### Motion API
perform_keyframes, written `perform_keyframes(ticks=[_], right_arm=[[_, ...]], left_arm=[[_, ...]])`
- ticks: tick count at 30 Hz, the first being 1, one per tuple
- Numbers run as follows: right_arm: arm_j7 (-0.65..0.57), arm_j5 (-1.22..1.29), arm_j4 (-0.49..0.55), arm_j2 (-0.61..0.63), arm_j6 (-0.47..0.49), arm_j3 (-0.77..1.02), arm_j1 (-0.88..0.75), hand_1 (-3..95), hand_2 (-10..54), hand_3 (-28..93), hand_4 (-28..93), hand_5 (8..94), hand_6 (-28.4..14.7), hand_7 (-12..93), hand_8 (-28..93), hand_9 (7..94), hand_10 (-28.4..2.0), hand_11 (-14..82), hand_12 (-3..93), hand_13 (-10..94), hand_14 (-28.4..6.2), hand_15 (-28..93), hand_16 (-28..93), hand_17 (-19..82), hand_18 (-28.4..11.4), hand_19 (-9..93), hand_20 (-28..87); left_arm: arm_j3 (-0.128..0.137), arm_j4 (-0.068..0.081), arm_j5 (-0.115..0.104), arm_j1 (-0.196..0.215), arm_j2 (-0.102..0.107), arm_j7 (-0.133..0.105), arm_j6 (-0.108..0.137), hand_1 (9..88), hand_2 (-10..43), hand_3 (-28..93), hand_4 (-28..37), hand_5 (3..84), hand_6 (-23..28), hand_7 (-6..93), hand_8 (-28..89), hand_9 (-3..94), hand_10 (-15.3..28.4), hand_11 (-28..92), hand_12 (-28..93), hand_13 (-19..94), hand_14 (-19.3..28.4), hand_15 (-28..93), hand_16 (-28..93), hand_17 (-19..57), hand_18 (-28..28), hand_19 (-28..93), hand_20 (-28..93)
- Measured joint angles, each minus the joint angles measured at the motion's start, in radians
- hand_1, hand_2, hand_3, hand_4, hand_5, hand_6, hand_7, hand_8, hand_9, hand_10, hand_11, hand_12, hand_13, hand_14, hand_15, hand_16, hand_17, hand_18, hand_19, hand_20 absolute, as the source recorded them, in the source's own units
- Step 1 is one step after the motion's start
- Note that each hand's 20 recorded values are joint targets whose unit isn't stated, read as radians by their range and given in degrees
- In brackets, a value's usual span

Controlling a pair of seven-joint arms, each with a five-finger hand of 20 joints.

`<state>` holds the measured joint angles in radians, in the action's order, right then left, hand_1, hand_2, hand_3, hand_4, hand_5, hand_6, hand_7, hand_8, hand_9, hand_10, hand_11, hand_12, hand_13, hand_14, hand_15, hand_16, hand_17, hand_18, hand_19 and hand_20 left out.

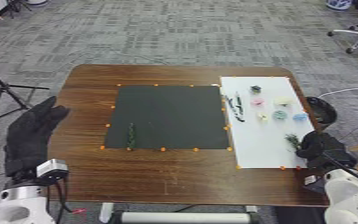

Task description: Arrange flowers

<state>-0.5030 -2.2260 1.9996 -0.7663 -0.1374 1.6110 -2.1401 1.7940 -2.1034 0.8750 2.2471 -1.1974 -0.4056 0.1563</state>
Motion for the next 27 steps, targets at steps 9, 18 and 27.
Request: perform_keyframes(ticks=[9, 18, 27], right_arm=[[0.001, 0.023, 0.009, 0.001, -0.001, -0.004, 0.006, 38.5, -9.5, 62, -13, 59.8, -4.8, 28, -5, 74.0, -13.9, 38.9, 33.8, 92, -2.3, 54, 36, 63, -13.1, 93, 49], [-0.015, 0.02, 0.082, -0.009, 0.004, 0.036, -0.02, 35.2, -9.5, 58, -10, 57.0, -6.0, 25, -4, 70.3, -16.0, 36.6, 33.8, 91, -3.1, 56, 35, 63, -13.7, 93, 50], [-0.02, -0.014, 0.089, -0.015, 0.002, 0.039, -0.027, 35.3, -9.5, 58, -10, 56.9, -6.3, 24, -3, 70.0, -16.2, 36.8, 33.9, 91, -3.0, 57, 35, 63, -13.7, 93, 50]], left_arm=[[0.04, -0.025, 0.016, 0.045, -0.035, -0.003, -0.029, 23.3, -4.7, 71, -25.0, 51.9, 2.4, 15.2, -7, 51.6, 14.5, 24, 15, 42, 17.7, 24, 1, 10.0, 12.1, 11, 22], [0.09, -0.082, 0.035, 0.119, -0.111, -0.01, -0.049, 23.3, -5.0, 71, -24.5, 51.9, 2.2, 15.3, -7, 51.5, 14.5, 24, 15, 41, 17.8, 24, 1, 10.0, 12.1, 11, 22], [0.078, -0.072, 0.034, 0.134, -0.123, -0.011, -0.051, 23.4, -5.2, 71, -24.3, 51.8, 2.3, 15.3, -7, 51.6, 14.4, 24, 15, 42, 17.7, 24, 1, 10.0, 12.1, 11, 22]])
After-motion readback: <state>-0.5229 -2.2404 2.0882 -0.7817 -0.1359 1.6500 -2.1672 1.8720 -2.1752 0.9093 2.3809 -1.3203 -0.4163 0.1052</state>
